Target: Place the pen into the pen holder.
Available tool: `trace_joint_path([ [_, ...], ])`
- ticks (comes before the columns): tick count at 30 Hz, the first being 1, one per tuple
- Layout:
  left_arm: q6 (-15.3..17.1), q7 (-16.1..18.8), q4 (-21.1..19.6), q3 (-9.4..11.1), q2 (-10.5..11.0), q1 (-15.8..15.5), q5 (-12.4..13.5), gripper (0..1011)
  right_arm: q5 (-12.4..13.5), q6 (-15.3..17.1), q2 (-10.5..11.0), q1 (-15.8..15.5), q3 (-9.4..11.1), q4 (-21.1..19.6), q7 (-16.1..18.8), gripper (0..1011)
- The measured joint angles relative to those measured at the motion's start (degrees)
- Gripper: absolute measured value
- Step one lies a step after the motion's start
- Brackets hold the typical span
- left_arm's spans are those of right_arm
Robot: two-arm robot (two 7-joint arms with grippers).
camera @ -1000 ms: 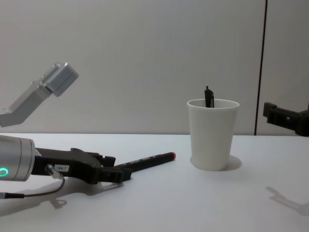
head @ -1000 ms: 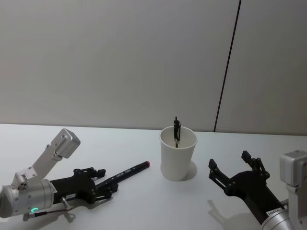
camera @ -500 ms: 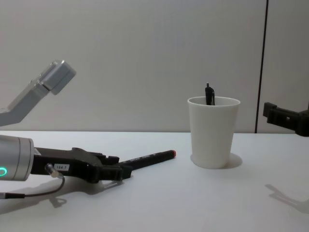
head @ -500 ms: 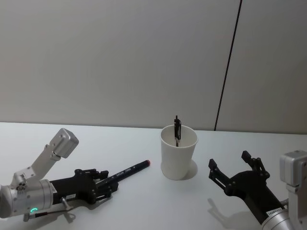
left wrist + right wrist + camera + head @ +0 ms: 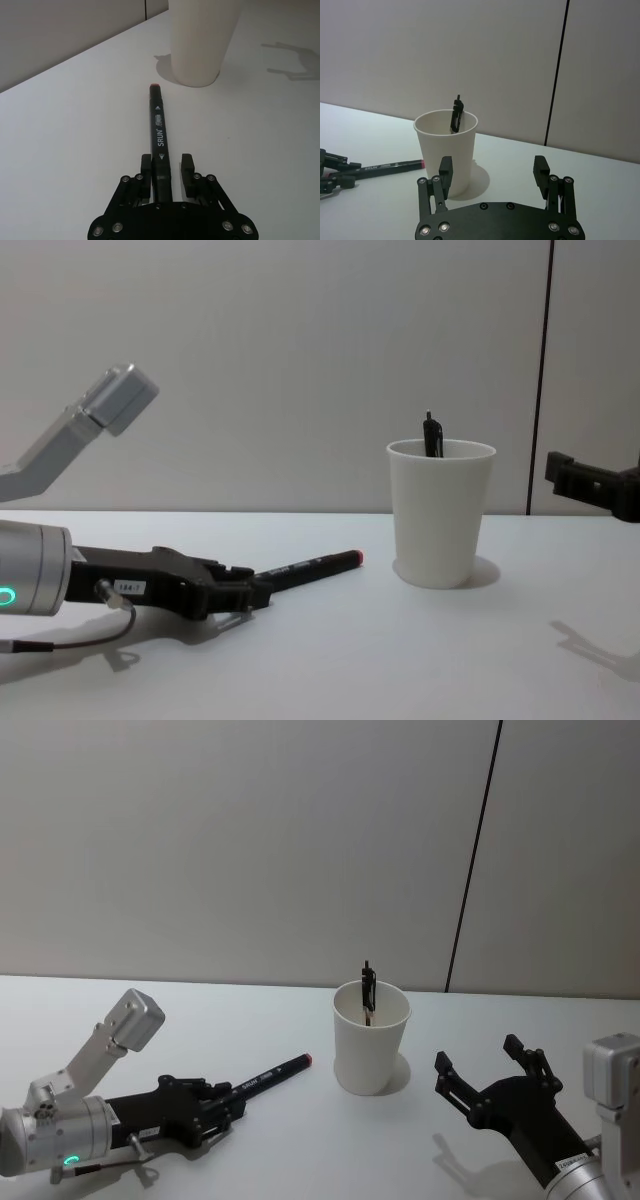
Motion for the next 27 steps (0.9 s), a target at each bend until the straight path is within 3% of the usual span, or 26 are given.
trace_joint_path([
  [7,-0.06,-0.14,-0.01,-0.02,0.00,-0.01,-0.11,203,0.00,0.00,0.00,0.00,0.00,0.00,0.00,1001],
  [27,-1.56,1.88,-1.95,-0.72,0.86,1.23,-0.54,204,0.00,0.00,0.00,0.00,0.00,0.00,0.00,1001],
])
